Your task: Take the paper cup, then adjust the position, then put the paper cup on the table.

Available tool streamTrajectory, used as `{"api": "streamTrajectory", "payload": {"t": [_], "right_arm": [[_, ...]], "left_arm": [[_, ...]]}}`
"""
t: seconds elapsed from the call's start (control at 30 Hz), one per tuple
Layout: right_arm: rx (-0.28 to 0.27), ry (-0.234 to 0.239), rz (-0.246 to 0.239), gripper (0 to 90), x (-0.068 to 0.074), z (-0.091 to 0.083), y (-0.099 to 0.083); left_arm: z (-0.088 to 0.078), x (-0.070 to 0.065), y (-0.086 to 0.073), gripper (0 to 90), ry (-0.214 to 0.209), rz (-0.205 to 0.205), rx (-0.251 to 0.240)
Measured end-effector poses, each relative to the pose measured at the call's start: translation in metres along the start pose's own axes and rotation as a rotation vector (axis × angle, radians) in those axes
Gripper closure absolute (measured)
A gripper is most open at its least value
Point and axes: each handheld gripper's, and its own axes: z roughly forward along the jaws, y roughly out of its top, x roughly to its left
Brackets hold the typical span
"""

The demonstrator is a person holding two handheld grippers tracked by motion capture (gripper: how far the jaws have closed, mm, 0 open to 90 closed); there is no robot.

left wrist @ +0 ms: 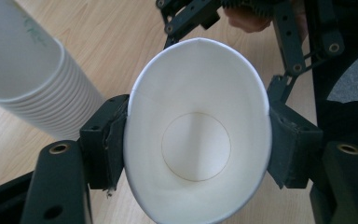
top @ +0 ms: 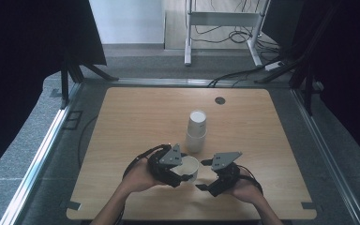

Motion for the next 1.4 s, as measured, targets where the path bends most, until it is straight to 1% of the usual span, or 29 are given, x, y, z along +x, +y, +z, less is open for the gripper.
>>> {"api": "streamTrajectory", "payload": {"t": [0.13,0.27,0.37,0.53,0.6,0.77,0.93,1.0,1.1,1.3,1.4], "right_arm": [[0.005,-0.027,0.026,13.9,-0.003,-0.005,-0.003],[0.006,-0.043,0.039,13.5,-0.006,-0.01,-0.005],[0.015,-0.059,0.048,13.3,-0.008,-0.012,-0.006],[0.022,-0.082,0.07,13.1,-0.011,-0.014,-0.009],[0.026,-0.09,0.079,13.1,-0.012,-0.015,-0.01],[0.024,-0.105,0.088,13.1,-0.014,-0.019,-0.013],[0.015,-0.119,0.098,12.9,-0.015,-0.024,-0.014],[0.008,-0.118,0.101,12.7,-0.016,-0.026,-0.015],[0.007,-0.127,0.105,12.4,-0.017,-0.027,-0.017],[0.008,-0.153,0.127,8.1,-0.021,-0.03,-0.023],[0.005,-0.169,0.136,3.3,-0.023,-0.031,-0.026]], "left_arm": [[-0.002,0.004,-0.003,30.9,0.024,-0.005,0.028],[-0.005,0.007,-0.005,30.9,0.049,-0.024,0.043],[-0.007,0.01,-0.006,30.8,0.062,-0.042,0.045],[-0.011,0.014,-0.008,30.8,0.097,-0.053,0.068],[-0.013,0.016,-0.009,30.7,0.11,-0.066,0.072],[-0.017,0.021,-0.013,30.7,0.143,-0.092,0.086],[-0.019,0.026,-0.015,30.8,0.177,-0.101,0.11],[-0.02,0.028,-0.016,30.8,0.184,-0.106,0.119],[-0.021,0.032,-0.019,30.7,0.207,-0.121,0.137],[-0.022,0.044,-0.029,30.6,0.249,-0.164,0.168],[-0.023,0.05,-0.034,30.5,0.267,-0.183,0.186]]}}
